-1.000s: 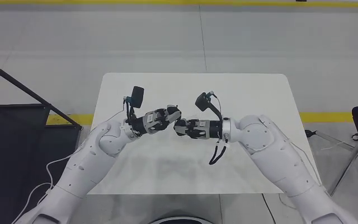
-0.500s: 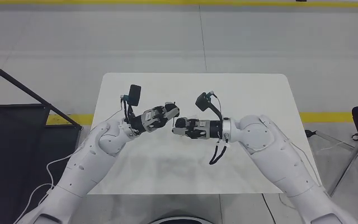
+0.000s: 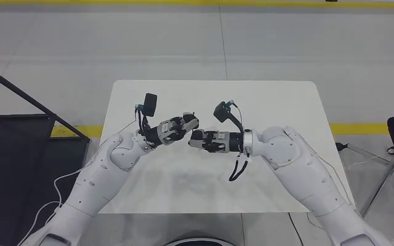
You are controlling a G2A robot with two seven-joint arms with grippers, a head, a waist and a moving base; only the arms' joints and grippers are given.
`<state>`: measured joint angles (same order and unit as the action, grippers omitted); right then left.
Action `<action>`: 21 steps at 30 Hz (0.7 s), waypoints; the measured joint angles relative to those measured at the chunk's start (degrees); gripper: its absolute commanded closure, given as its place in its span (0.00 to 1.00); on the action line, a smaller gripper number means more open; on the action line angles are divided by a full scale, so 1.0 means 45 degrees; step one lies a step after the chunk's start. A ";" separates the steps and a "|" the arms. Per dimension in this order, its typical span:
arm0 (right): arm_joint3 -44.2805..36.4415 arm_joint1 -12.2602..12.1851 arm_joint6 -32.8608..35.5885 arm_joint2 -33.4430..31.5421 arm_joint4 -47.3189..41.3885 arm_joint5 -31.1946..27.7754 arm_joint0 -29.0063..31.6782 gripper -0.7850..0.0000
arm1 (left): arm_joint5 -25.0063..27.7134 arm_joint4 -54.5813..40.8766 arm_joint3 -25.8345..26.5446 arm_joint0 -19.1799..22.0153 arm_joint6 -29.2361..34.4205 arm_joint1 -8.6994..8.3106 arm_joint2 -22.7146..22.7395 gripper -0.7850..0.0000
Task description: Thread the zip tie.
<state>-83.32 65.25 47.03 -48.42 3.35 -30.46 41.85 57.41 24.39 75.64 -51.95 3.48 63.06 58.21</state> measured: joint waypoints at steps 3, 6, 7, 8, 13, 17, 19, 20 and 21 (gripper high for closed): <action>0.0011 0.0018 0.0011 -0.0025 -0.0009 -0.0007 0.0007 0.80 | 0.0017 0.0033 -0.0035 0.0016 0.0026 0.0041 0.0004 1.00; 0.0019 0.0033 0.0032 -0.0047 -0.0002 -0.0007 0.0013 0.93 | 0.0057 0.0031 -0.0068 0.0023 0.0060 0.0075 0.0025 1.00; 0.0025 0.0038 0.0037 -0.0054 0.0000 -0.0008 0.0014 0.97 | 0.0063 0.0030 -0.0076 0.0024 0.0070 0.0084 0.0034 1.00; 0.0035 0.0043 0.0038 -0.0063 -0.0001 -0.0012 0.0014 1.00 | 0.0067 0.0029 -0.0082 0.0026 0.0081 0.0093 0.0044 1.00; 0.0107 0.0077 0.0105 -0.0085 -0.0034 -0.0026 -0.0017 1.00 | 0.0081 0.0018 -0.0119 0.0026 0.0180 0.0138 0.0095 1.00; 0.0156 0.0100 0.0112 -0.0115 -0.0039 -0.0013 -0.0023 1.00 | 0.0130 -0.0060 -0.0135 0.0019 0.0271 0.0169 0.0120 0.98; 0.0200 0.0108 0.0115 -0.0141 -0.0029 -0.0010 -0.0024 1.00 | 0.0132 -0.0101 -0.0137 0.0018 0.0328 0.0180 0.0140 0.84; 0.0221 0.0111 0.0119 -0.0155 -0.0028 -0.0010 -0.0027 1.00 | 0.0132 -0.0118 -0.0136 0.0013 0.0350 0.0182 0.0150 0.72; 0.0251 0.0116 0.0127 -0.0170 -0.0043 -0.0010 -0.0029 1.00 | 0.0132 -0.0151 -0.0136 0.0004 0.0383 0.0184 0.0160 0.65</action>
<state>-82.19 65.78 47.61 -49.18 3.16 -30.51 41.72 58.01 23.71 75.03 -51.93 5.21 63.89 58.93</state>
